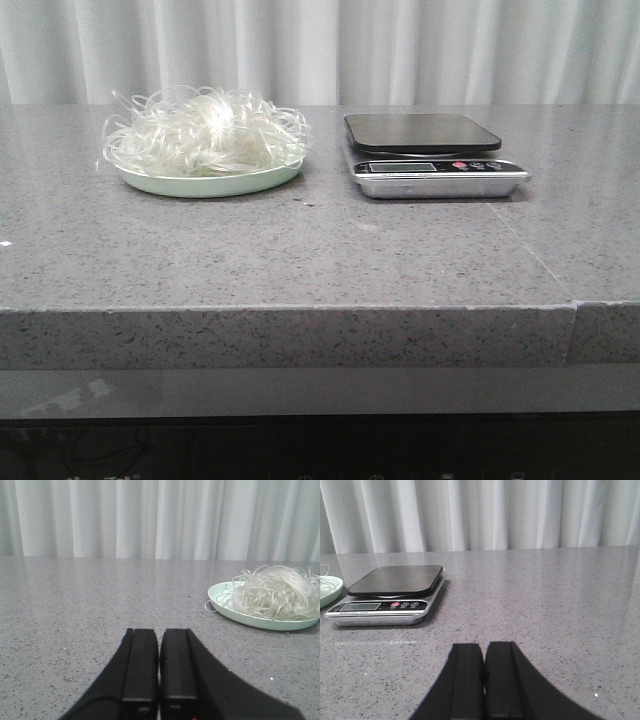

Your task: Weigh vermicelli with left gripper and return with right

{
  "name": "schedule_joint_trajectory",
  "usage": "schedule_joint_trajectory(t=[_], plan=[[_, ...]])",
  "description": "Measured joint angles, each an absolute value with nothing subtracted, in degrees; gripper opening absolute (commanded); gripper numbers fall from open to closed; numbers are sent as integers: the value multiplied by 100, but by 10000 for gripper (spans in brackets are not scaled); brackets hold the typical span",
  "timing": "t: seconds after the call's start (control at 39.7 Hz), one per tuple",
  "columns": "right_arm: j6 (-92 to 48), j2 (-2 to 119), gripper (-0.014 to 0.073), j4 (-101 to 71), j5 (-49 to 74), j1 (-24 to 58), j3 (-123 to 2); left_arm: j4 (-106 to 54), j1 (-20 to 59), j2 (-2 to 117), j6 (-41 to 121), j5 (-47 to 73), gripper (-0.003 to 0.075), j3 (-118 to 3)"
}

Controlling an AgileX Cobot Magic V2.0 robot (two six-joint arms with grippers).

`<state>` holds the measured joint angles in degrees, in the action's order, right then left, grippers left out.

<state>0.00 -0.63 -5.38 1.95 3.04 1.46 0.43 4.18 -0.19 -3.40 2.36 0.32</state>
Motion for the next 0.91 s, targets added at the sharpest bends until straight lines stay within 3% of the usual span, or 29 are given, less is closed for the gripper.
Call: schedule_joint_trajectory(t=[0.4,0.63,0.91], plan=[[0,-63,166,-538,180,304,-315,43,418,-19,-340,128,155,-140],[0,115,166,-485,1123,304,-1913,43,418,110,-340,869,155,-1798],[0,1629,166,-483,2670,304,-3764,43,418,1489,-340,2203,155,-3771]])
